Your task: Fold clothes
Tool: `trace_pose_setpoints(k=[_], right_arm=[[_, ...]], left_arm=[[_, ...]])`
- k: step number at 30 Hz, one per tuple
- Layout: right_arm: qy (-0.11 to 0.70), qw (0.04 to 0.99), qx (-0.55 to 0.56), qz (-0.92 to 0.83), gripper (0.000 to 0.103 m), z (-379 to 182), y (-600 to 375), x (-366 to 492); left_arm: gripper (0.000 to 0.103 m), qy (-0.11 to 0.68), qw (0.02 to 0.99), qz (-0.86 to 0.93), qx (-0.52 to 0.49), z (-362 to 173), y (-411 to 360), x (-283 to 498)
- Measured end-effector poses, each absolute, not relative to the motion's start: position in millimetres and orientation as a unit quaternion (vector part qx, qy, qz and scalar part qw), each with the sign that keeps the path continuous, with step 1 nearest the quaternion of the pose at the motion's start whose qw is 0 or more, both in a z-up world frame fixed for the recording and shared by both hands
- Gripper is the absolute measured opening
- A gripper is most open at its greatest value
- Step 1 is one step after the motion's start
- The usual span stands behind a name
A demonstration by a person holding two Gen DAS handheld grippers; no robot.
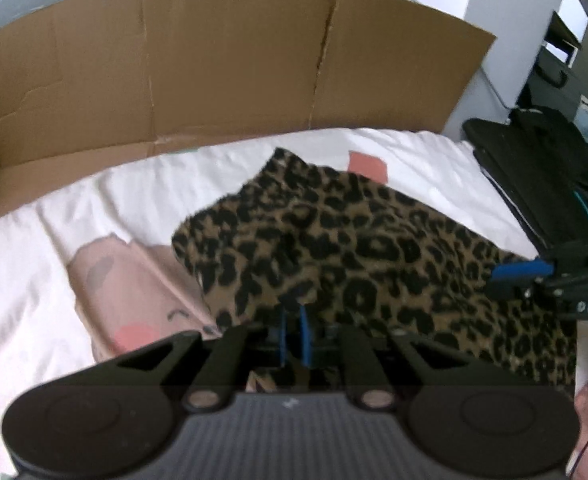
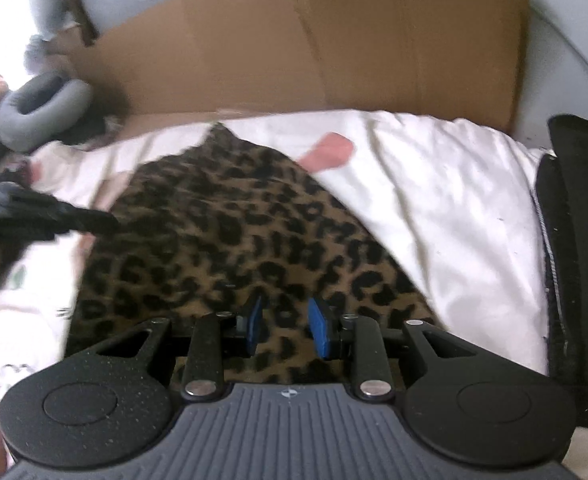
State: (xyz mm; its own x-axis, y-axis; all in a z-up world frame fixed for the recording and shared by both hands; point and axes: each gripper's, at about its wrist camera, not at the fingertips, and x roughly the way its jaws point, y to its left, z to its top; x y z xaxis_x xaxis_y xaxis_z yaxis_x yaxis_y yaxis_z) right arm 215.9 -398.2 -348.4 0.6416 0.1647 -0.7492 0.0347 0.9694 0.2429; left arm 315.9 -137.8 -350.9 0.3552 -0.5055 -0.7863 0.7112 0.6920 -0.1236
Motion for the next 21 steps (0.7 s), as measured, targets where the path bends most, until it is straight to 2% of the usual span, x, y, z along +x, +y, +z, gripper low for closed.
trace_pose_setpoints(k=[7, 10, 15, 19, 21], right_arm=[[0.438, 0.889, 0.115, 0.074, 0.032, -351.3, -371.1, 206.7], [0.450, 0.882, 0.114, 0.085, 0.032, -357.5, -360.9, 203.2], [0.469, 0.872, 0.098, 0.096, 0.034, -364.9, -349.9, 196.4], [0.484, 0.863, 0.106, 0.098, 0.034, -367.9, -350.9, 189.2], [0.487, 0.862, 0.101, 0.101, 0.034, -366.5, -349.3, 185.8]], left_arm=[[0.011, 0.441, 0.810, -0.357, 0.147, -369.2, -142.3, 312.8], [0.006, 0.445, 0.813, -0.336, 0.167, -377.5, -143.3, 318.3], [0.007, 0.444, 0.822, -0.321, 0.154, -368.7, -133.6, 321.8], [0.019, 0.452, 0.811, -0.342, 0.143, -355.7, -125.3, 313.9], [0.019, 0.457, 0.804, -0.351, 0.144, -350.5, -122.0, 306.3]])
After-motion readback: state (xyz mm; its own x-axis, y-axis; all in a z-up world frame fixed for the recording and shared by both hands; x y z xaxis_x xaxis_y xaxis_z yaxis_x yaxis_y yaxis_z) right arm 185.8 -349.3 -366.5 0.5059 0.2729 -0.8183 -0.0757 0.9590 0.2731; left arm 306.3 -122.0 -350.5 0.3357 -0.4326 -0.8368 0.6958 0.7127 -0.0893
